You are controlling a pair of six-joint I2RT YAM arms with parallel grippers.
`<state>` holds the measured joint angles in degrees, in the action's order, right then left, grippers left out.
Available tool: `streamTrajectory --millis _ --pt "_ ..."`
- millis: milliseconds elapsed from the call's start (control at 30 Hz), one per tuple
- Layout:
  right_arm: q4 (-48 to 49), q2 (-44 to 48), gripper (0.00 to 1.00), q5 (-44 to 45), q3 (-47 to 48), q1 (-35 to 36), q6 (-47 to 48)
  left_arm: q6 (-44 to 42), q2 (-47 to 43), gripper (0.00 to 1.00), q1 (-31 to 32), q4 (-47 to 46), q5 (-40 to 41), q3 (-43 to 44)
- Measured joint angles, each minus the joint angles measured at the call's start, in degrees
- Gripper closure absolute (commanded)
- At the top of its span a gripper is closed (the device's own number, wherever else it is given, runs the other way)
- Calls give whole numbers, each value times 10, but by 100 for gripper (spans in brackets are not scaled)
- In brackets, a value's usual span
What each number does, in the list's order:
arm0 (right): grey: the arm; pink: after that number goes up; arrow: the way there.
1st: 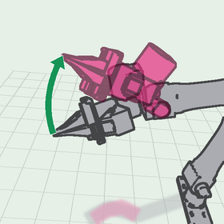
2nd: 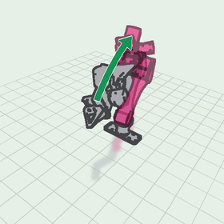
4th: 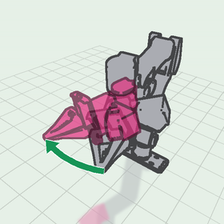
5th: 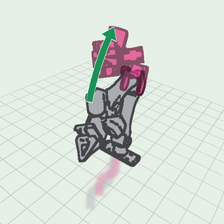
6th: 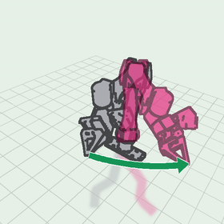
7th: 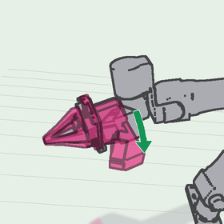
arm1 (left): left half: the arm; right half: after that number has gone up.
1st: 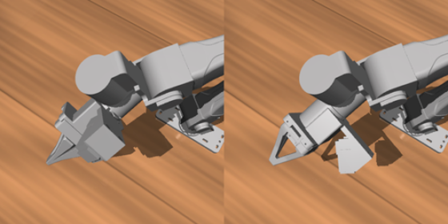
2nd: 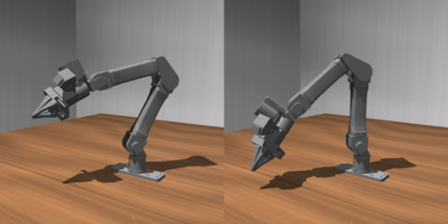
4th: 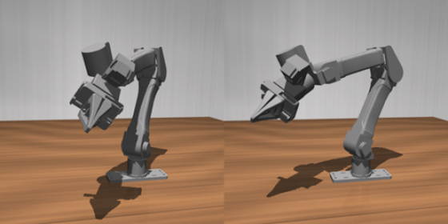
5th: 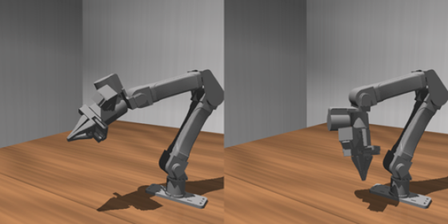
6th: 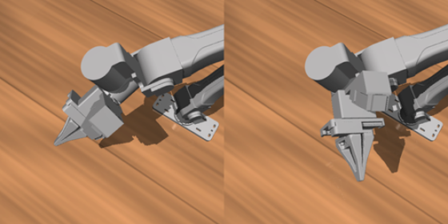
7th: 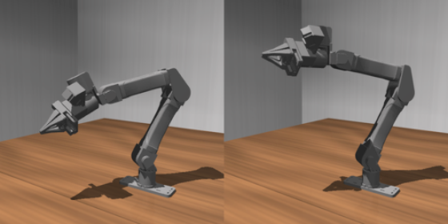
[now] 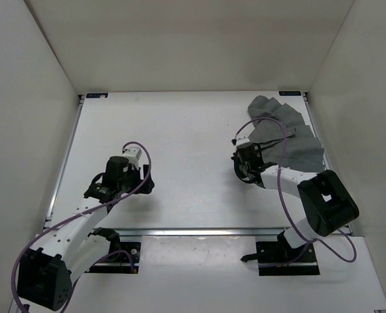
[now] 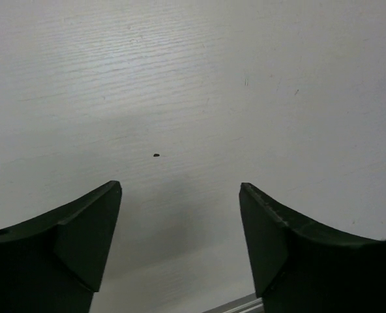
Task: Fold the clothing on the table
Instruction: Grab the skirt from the pile, then move the skirt to the center of the board
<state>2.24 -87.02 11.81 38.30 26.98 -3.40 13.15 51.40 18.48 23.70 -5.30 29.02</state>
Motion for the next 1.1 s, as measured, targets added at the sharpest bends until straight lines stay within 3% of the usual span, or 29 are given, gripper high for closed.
streamTrajectory --millis 100,133,367,433,500,633,700,767,967,1100 --pt "-19 3 100 -20 20 0 7 2 -11 56 -8 -7 -6 -6" --pt "-50 3 100 -44 59 8 11 3 -16 77 -16 -15 -13 -6" --pt "-194 8 100 -198 358 60 15 12 -52 77 -50 -31 -13 -9" --pt "-204 45 100 -252 400 53 3 15 -66 77 -51 -33 -11 -10" --pt "-212 111 100 -312 400 11 -17 17 -72 79 -52 -35 -10 -10" --pt "-252 238 100 -408 347 -167 -57 22 -72 86 -58 -36 -8 -10" --pt "-290 268 100 -422 311 -225 -57 26 -73 79 -62 -37 -5 -10" --pt "-336 269 100 -427 274 -237 -50 28 -73 75 -63 -37 -1 -10" --pt "-441 191 100 -421 165 -249 -32 34 -68 76 -63 -42 2 -9" --pt "-455 155 100 -406 184 -221 -36 39 -67 77 -64 -47 2 -9"
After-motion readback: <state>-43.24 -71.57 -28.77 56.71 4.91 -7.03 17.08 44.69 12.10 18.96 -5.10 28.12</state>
